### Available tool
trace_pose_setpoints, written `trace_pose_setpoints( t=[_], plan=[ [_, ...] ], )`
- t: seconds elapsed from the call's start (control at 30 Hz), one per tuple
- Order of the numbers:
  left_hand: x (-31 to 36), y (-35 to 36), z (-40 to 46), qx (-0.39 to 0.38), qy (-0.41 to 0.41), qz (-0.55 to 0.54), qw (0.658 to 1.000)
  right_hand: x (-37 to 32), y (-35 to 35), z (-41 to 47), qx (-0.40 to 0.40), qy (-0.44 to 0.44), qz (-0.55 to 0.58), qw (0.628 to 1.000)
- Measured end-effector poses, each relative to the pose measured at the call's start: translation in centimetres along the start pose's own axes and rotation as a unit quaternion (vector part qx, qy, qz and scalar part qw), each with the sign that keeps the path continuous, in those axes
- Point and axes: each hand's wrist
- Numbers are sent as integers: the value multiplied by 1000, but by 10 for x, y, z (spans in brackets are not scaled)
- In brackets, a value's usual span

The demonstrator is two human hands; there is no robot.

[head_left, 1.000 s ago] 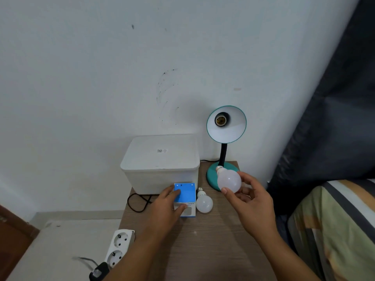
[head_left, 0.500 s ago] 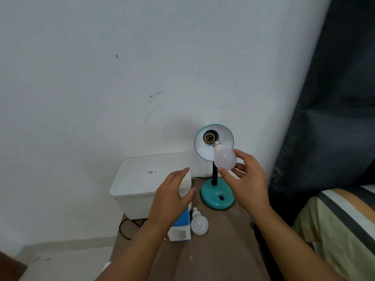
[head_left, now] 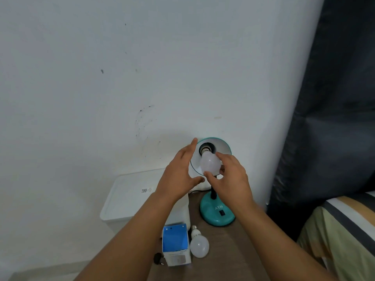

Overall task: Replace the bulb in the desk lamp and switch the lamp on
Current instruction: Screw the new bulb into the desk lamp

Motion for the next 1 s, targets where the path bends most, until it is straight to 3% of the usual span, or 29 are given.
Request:
trace_pose_setpoints(
  t=[0.53,0.73,0.87,1.0],
  plan=[
    [-6,6,6,15,35,-41,998,-1,6,5,-40,-52,-80,995],
    [-7,6,6,12,30,-50,998,-6,5,11,5,-22,-62,998],
    [-6,4,6,11,34,-53,998,-9,4,11,-33,-49,-57,997],
    [-7,4,6,13,35,-45,998,-14,4,15,-7,-2,-52,999]
  ],
)
Point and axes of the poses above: each hand's wrist, its own z-axis towards the middle knuckle, its own y-axis out of the palm, x = y × z, and after that the axes turned 8 degrees about z, right-handed
